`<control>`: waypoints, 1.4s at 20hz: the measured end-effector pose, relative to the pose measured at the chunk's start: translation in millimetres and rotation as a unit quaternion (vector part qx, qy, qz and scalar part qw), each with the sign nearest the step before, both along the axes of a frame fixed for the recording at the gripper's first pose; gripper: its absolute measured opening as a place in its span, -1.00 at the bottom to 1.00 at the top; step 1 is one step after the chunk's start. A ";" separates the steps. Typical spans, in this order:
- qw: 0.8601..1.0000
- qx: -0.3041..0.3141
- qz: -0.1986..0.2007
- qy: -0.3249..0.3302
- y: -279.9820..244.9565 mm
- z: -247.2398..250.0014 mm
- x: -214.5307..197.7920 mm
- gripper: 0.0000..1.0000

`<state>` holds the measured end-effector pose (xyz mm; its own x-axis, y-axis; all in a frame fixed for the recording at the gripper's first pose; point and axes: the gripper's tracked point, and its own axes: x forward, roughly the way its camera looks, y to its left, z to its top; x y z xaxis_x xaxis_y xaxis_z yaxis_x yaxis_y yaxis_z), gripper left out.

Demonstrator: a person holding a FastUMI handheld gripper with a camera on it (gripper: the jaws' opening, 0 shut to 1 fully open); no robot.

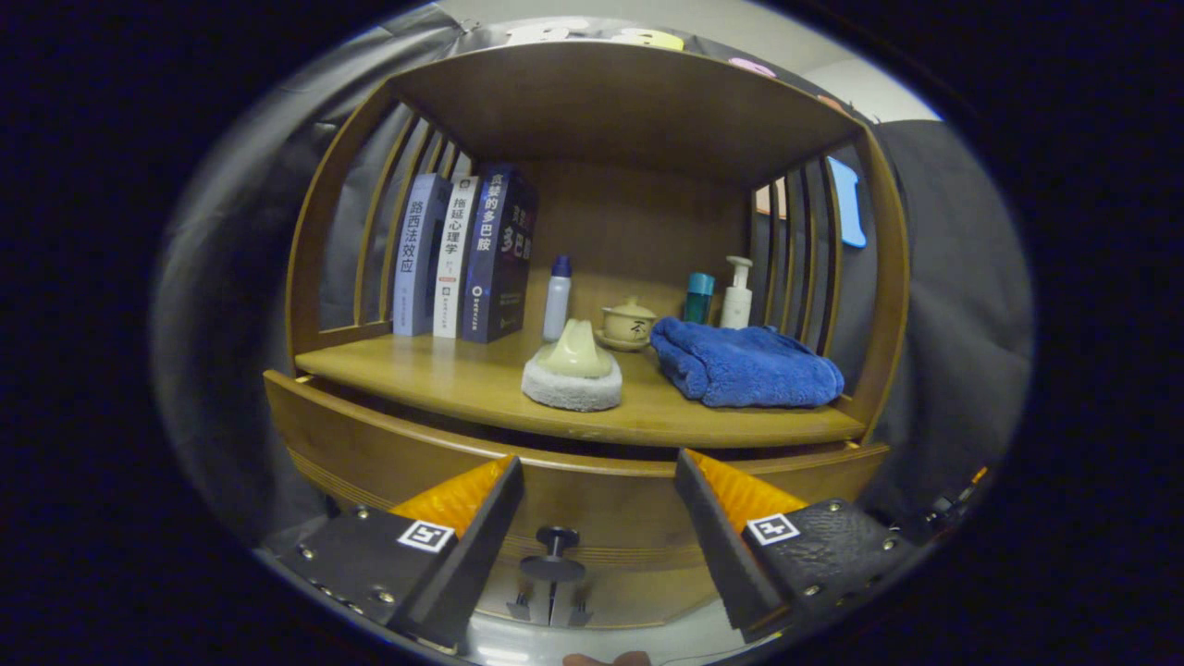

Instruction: Pull open the drawer, take out the items inside it, and place them on the countertop above the cabinet.

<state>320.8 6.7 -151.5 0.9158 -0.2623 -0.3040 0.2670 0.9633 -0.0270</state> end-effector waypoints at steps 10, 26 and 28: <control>1.000 0.004 0.000 0.006 -4.6 -3.0 20.0 0.98; 0.993 0.061 0.094 -0.036 -53.7 22.0 -3.3 0.92; 0.991 0.073 0.098 -0.045 -83.2 26.5 -16.6 0.92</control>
